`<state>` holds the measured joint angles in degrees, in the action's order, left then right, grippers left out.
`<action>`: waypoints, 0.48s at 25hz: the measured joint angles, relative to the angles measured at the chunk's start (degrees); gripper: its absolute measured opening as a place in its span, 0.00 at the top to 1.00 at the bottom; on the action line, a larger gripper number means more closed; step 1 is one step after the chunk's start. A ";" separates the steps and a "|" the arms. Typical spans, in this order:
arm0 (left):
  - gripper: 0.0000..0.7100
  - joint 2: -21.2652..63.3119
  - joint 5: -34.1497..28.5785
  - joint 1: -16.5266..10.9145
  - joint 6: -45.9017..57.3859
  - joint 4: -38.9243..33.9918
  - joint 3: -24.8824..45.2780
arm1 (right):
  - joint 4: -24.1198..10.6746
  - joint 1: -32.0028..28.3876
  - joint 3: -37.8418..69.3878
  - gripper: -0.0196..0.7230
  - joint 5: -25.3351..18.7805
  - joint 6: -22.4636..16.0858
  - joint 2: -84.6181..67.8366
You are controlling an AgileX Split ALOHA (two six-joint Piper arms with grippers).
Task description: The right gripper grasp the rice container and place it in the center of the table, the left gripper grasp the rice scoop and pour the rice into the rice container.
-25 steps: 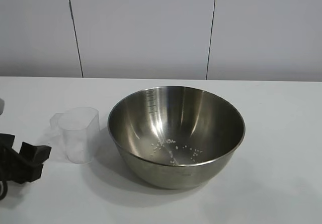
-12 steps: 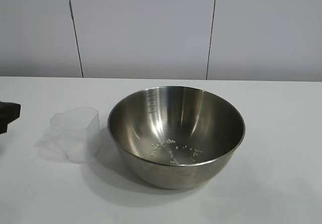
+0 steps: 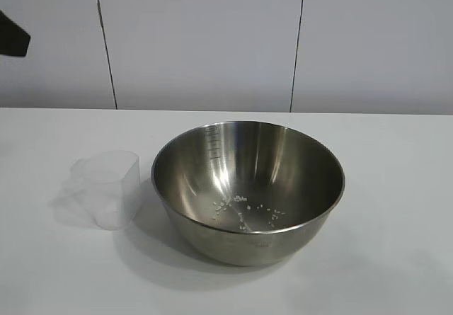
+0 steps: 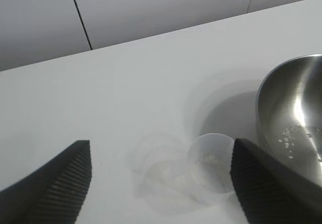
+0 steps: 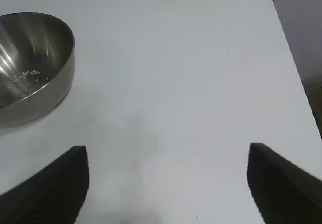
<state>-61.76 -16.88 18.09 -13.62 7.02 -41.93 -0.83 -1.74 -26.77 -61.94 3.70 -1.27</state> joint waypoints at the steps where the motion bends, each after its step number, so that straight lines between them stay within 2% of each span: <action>1: 0.17 0.65 -1.56 0.00 0.00 -0.15 -1.06 | 0.00 0.00 0.00 0.18 0.00 0.00 0.00; 5: 0.16 5.07 -5.52 -0.07 0.00 -0.43 -2.01 | 0.00 0.00 0.00 0.18 0.00 0.00 0.00; 7: 0.16 8.42 -8.49 -0.97 0.00 -0.43 -2.01 | 0.00 0.00 0.00 0.18 0.00 0.00 0.00; 9: 0.16 12.35 -12.81 -3.76 0.00 -0.81 -2.01 | 0.00 0.00 0.00 0.18 0.00 0.00 0.00; 12: 0.16 20.73 -17.68 -9.43 0.00 -3.54 -2.01 | 0.00 0.00 0.00 0.18 0.00 0.00 0.00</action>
<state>-41.03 -34.56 8.67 -13.62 3.48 -43.94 -0.83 -1.74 -26.77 -61.94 3.70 -1.27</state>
